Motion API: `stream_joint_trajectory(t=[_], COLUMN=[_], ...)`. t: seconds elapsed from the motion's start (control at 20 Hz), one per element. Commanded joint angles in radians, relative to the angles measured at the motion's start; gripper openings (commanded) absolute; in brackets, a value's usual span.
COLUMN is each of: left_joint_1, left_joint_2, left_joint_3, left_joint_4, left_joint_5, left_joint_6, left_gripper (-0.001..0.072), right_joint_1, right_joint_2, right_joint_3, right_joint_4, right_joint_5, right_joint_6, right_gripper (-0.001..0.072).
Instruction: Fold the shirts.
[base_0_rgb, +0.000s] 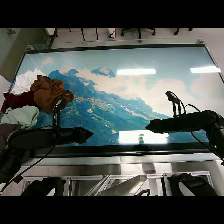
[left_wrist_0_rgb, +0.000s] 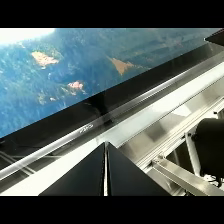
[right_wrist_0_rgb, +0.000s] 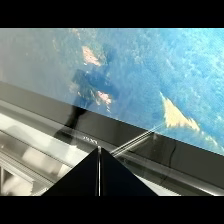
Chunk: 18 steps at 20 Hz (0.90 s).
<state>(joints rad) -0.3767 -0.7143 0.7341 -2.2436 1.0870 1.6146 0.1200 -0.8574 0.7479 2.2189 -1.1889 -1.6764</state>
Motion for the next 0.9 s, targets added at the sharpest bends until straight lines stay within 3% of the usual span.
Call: stream_joint_trajectory(t=[0.0,0.4,0.6,0.7,0.8,0.85], left_joint_1=[0.0,0.0,0.003,0.047,0.183,0.28], left_joint_2=[0.001,0.001,0.0,-0.004,-0.047,-0.085], left_joint_3=[0.0,0.0,0.0,0.009,0.062,0.097], left_joint_4=[0.0,0.0,0.009,0.167,0.396,0.449], left_joint_5=[0.0,0.0,-0.064,-0.131,-0.154,-0.154], left_joint_6=[0.0,0.0,0.0,-0.003,-0.106,-0.106], left_gripper=[0.0013,0.0013,0.0013,0.0011,0.0012,0.0013], right_joint_1=[0.001,0.001,0.001,0.001,0.001,0.001], right_joint_2=[0.001,0.001,0.001,0.001,-0.001,-0.004], right_joint_3=[0.0,0.0,0.0,0.0,0.0,0.0], right_joint_4=[0.0,0.0,0.0,0.0,0.001,0.001], right_joint_5=[0.0,0.0,0.0,0.0,0.003,0.015], right_joint_6=[0.0,0.0,0.0,0.0,0.0,0.0], right_gripper=[0.0023,0.0023,0.0023,0.0023,0.0023,0.0023])
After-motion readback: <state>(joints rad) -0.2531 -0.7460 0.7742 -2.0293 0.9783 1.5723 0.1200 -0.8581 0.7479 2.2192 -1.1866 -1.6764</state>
